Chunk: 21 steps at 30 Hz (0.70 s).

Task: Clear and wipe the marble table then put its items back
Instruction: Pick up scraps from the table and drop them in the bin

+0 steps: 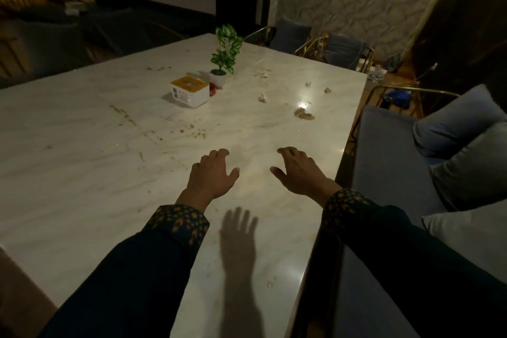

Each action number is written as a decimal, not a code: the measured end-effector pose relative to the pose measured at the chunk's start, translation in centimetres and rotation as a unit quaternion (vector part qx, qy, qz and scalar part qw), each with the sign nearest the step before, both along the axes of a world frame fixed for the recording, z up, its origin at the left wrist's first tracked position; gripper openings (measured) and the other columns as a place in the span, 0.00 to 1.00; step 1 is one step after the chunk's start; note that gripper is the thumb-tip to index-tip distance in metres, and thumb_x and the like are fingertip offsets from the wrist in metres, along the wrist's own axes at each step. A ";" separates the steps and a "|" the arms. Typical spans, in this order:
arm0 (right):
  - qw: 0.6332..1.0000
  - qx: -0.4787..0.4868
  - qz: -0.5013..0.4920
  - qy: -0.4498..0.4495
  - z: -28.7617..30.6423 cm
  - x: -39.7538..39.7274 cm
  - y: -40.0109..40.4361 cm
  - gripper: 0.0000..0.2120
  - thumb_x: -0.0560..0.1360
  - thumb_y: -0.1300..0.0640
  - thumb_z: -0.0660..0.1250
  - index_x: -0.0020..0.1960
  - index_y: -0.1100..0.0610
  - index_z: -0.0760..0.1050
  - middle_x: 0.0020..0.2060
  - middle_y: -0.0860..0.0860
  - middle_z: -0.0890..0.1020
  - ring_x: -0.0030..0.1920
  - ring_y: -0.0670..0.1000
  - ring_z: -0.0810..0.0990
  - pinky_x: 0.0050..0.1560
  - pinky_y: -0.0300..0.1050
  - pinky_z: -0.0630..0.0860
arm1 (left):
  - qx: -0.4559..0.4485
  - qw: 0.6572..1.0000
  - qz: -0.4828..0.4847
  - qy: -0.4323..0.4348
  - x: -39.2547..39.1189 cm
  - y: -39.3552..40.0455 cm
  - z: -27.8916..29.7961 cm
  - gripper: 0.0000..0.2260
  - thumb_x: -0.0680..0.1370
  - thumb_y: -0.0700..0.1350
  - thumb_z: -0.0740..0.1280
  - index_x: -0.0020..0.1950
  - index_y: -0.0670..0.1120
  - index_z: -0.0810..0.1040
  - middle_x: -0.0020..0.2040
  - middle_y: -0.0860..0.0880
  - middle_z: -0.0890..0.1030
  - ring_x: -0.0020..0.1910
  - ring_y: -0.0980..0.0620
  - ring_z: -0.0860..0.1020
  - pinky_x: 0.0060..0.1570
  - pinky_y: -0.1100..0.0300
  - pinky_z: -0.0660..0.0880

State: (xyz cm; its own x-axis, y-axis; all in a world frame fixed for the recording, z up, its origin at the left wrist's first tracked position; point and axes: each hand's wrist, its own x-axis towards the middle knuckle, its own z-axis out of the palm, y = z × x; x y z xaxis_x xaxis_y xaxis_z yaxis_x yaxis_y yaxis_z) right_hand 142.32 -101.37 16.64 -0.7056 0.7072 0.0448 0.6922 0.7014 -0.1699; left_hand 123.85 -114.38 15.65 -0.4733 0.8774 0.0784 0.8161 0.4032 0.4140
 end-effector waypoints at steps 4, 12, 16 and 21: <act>1.000 0.003 0.022 0.001 0.2 -1.8 0.7 0.30 0.80 0.43 0.58 0.75 0.58 0.58 0.72 0.56 0.65 0.69 0.60 0.66 0.66 0.57 0.68 | 0.004 1.000 0.022 -0.011 -1.3 -0.1 -0.3 0.25 0.79 0.58 0.61 0.73 0.48 0.63 0.69 0.46 0.69 0.66 0.43 0.69 0.64 0.47 0.67; 0.998 0.008 0.053 -0.024 -1.2 -2.8 2.9 0.30 0.80 0.43 0.58 0.75 0.57 0.58 0.72 0.56 0.65 0.69 0.59 0.66 0.66 0.55 0.67 | 0.005 0.999 0.037 -0.020 -2.4 1.4 -1.1 0.25 0.79 0.57 0.61 0.72 0.48 0.64 0.69 0.46 0.69 0.66 0.43 0.69 0.64 0.47 0.66; 0.998 0.008 0.051 -0.043 -2.7 -2.3 5.2 0.30 0.80 0.43 0.58 0.75 0.57 0.58 0.72 0.56 0.65 0.69 0.59 0.66 0.66 0.56 0.68 | -0.003 0.998 0.036 -0.048 -1.9 3.0 -2.5 0.25 0.80 0.57 0.61 0.73 0.48 0.63 0.70 0.46 0.68 0.67 0.43 0.68 0.65 0.47 0.66; 0.997 -0.005 0.048 -0.067 -4.9 -2.3 9.6 0.30 0.80 0.43 0.57 0.75 0.57 0.57 0.72 0.56 0.65 0.69 0.60 0.66 0.65 0.56 0.68 | -0.013 0.996 0.056 -0.075 -1.4 6.4 -4.5 0.24 0.79 0.57 0.61 0.72 0.49 0.64 0.70 0.47 0.69 0.67 0.44 0.69 0.64 0.47 0.67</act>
